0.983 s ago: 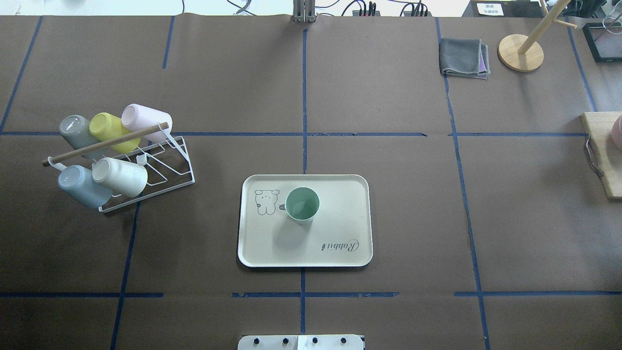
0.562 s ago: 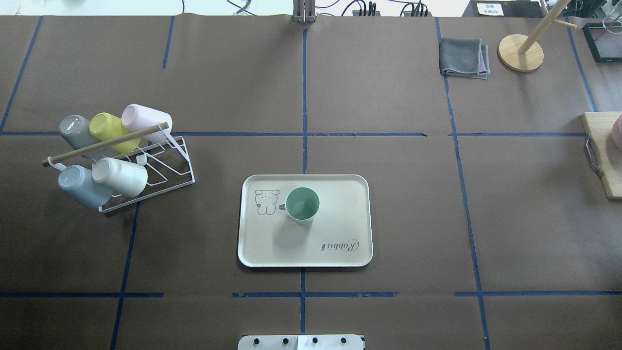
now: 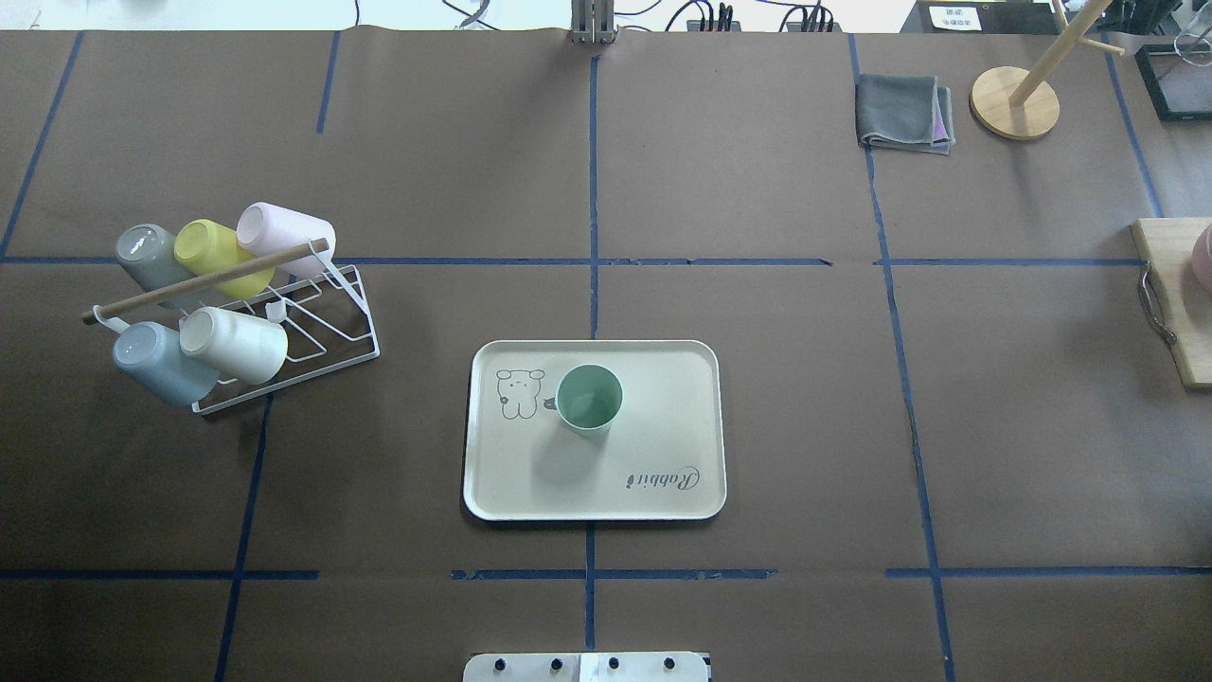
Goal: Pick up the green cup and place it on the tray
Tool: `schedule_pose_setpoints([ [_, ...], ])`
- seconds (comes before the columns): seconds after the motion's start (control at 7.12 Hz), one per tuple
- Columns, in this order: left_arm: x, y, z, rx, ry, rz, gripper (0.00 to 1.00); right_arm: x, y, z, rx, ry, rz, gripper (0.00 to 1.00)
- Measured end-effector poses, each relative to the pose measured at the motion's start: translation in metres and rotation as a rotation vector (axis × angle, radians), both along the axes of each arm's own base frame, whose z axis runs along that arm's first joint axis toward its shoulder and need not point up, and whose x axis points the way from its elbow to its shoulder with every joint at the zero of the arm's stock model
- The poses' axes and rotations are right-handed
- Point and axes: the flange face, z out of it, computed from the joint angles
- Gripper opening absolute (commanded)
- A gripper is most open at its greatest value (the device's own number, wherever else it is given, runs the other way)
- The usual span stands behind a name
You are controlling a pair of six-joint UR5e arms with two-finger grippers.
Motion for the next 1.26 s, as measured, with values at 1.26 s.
schedule_pose_setpoints([
  [1.26, 0.003, -0.004, -0.018, 0.04, 0.001, 0.015, 1.0, 0.014, 0.006, 0.008, -0.03, -0.008, 0.01, 0.99],
])
